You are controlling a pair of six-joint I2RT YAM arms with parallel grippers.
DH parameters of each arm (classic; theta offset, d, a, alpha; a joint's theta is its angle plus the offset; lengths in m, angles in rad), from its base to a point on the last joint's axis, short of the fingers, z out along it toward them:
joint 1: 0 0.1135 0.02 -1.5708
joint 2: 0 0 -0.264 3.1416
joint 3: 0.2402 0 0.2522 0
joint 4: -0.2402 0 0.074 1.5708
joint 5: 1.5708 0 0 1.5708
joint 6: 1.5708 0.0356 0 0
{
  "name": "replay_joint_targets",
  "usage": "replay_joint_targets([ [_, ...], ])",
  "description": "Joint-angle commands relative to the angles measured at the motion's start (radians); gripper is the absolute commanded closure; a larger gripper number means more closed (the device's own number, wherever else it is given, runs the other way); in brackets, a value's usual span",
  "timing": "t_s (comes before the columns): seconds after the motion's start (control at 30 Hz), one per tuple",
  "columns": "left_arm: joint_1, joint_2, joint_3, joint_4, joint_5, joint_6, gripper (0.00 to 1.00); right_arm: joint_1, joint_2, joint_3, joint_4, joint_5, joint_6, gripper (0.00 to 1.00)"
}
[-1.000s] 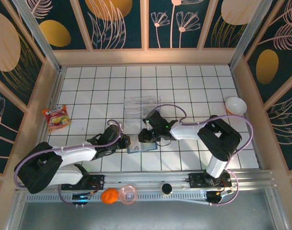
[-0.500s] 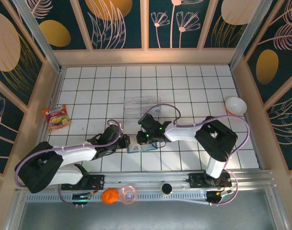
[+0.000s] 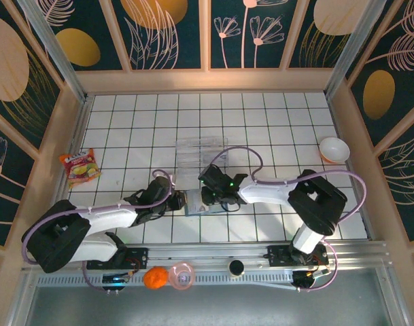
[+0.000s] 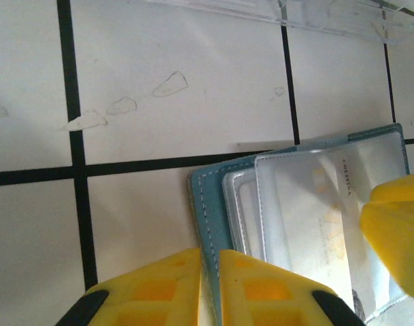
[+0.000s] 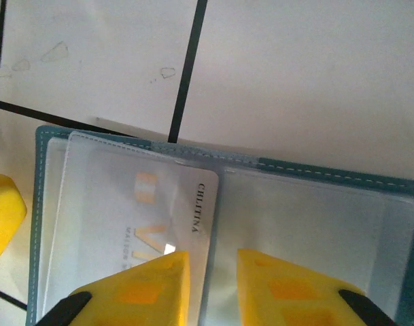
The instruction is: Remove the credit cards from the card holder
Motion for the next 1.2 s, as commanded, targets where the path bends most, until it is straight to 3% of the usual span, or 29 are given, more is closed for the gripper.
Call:
replay_joint_targets([
  [0.0,0.004,-0.080,0.017,-0.066,-0.025,-0.002,0.81,0.008,-0.077,-0.008,-0.029,0.044,-0.020,0.74],
  [0.1,0.004,-0.152,0.034,-0.109,-0.025,0.003,0.77,-0.015,-0.121,-0.025,-0.014,-0.011,-0.037,0.74],
  [0.17,0.002,-0.167,0.044,-0.101,-0.001,-0.003,0.77,-0.056,-0.136,-0.055,0.033,-0.119,-0.049,0.74],
  [0.37,-0.063,-0.024,0.103,0.005,0.035,-0.019,0.83,-0.141,-0.114,-0.135,0.174,-0.362,-0.037,0.74],
  [0.5,-0.095,0.076,0.139,0.038,0.035,-0.027,0.87,-0.149,-0.095,-0.148,0.195,-0.405,-0.035,0.74],
  [0.67,-0.095,0.081,0.114,-0.024,-0.052,-0.041,0.95,-0.151,-0.078,-0.170,0.218,-0.427,-0.009,0.75],
  [1.17,-0.095,0.178,0.085,0.018,-0.025,-0.043,1.00,-0.168,-0.025,-0.176,0.277,-0.457,0.027,0.76],
])
